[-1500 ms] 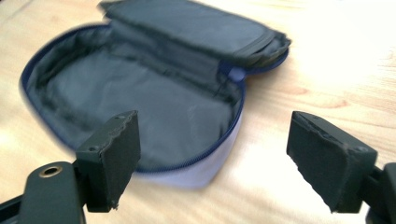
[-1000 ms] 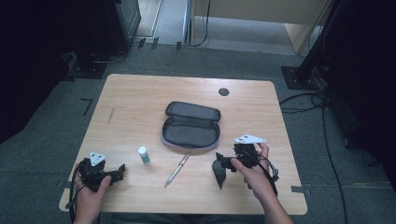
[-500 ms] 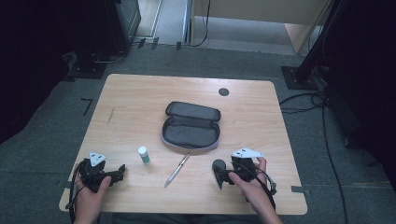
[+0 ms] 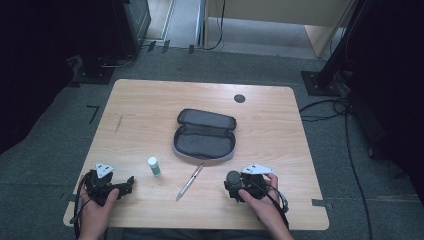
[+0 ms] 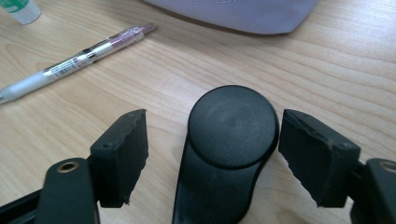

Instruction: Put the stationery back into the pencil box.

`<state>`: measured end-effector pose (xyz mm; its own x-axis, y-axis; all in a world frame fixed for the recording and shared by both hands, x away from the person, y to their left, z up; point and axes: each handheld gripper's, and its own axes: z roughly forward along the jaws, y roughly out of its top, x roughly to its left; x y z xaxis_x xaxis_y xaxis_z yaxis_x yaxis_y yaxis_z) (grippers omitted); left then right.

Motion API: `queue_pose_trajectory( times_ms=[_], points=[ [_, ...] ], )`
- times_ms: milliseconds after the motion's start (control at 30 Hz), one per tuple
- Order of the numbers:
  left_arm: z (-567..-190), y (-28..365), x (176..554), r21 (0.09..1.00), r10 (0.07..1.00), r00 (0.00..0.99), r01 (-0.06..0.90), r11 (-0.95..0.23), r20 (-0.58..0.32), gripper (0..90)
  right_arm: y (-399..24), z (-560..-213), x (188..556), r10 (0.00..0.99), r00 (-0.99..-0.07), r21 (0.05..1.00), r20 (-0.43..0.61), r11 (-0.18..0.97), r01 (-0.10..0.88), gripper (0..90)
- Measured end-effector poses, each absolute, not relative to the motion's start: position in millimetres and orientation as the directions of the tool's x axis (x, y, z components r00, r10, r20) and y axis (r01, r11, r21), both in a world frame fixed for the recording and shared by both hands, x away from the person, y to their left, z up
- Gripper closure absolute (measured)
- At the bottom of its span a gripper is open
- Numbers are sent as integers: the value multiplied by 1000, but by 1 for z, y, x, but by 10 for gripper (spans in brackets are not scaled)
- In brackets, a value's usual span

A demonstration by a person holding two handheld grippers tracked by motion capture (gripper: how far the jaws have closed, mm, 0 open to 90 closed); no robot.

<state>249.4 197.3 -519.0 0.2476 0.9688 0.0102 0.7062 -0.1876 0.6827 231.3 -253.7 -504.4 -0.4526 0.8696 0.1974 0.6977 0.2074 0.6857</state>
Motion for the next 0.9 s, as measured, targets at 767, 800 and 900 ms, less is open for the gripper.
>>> queue_pose_trajectory(
  times_ms=[767, 800, 900],
  points=[
    [-519, 197, 249, 686, 968, 251, 703, -189, 9, 0, -249, -523, 225, 855, -517, 755, 31, 319, 573, 406],
    [-519, 197, 249, 686, 968, 250, 703, -188, 9, 0, -249, -523, 225, 855, -517, 755, 31, 319, 573, 406],
    [-519, 197, 249, 686, 968, 251, 703, -189, 9, 0, -249, -523, 225, 855, -518, 755, 32, 319, 573, 405]
  ],
)
